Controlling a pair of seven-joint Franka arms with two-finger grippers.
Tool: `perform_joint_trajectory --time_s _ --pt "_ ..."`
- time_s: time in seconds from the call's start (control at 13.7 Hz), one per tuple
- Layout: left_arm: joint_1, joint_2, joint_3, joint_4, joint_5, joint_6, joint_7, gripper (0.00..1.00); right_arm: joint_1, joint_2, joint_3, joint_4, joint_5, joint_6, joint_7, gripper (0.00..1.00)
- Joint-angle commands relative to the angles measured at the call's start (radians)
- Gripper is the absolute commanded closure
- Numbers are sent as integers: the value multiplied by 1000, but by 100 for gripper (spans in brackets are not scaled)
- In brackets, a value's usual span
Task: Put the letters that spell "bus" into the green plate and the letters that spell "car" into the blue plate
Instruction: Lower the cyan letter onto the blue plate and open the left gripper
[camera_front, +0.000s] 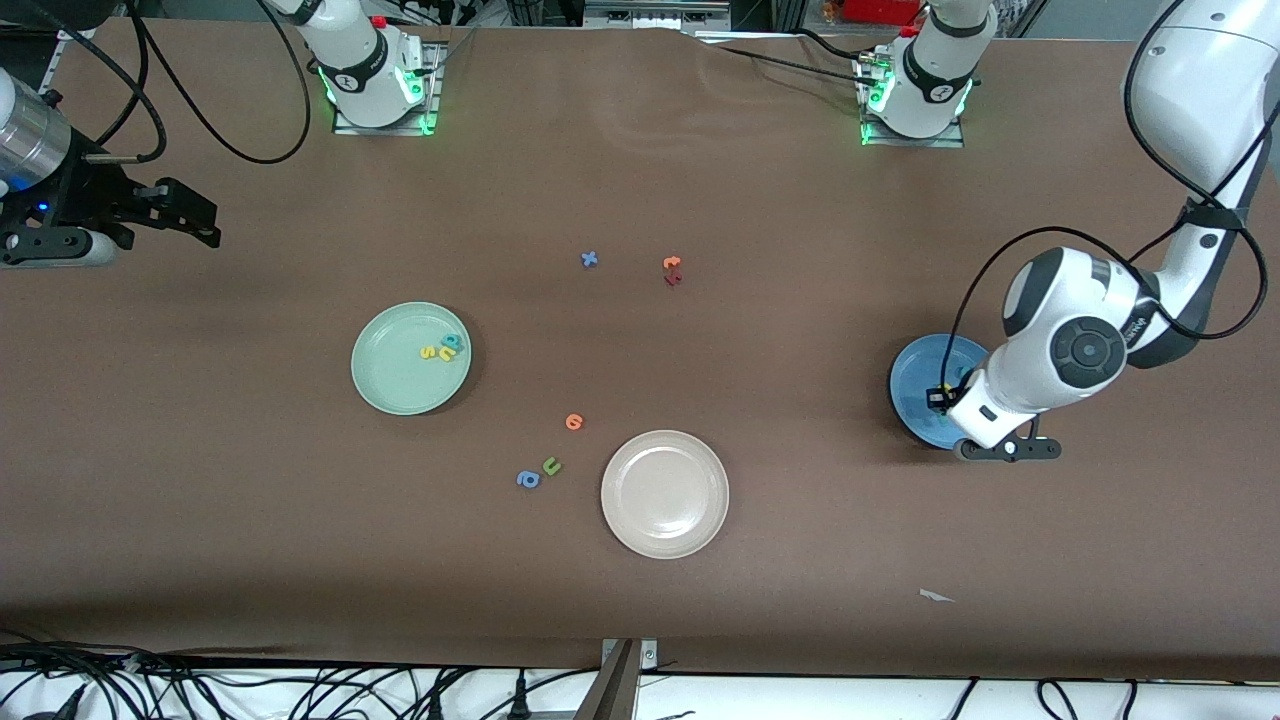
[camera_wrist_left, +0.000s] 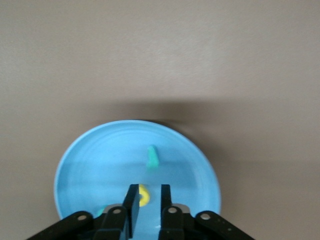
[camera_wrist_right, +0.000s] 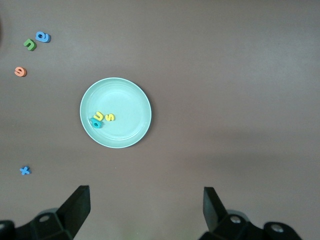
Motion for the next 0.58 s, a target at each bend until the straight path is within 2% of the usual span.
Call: perform_joint_trajectory --time_s 0.0,0.22,0.44,0.51 --pt "-6 -6 4 33 -30 -20 47 0 5 -15 7 -4 -17 8 -5 0" --pt "7 -37 3 76 -31 -79 59 0 7 -15 7 -4 -17 15 -5 0" --pt "12 -49 -3 150 -34 -235 104 0 4 -12 4 -4 -17 15 -5 0" --pt "12 -61 1 151 -45 -251 154 0 2 -12 2 -4 -15 15 -5 0"
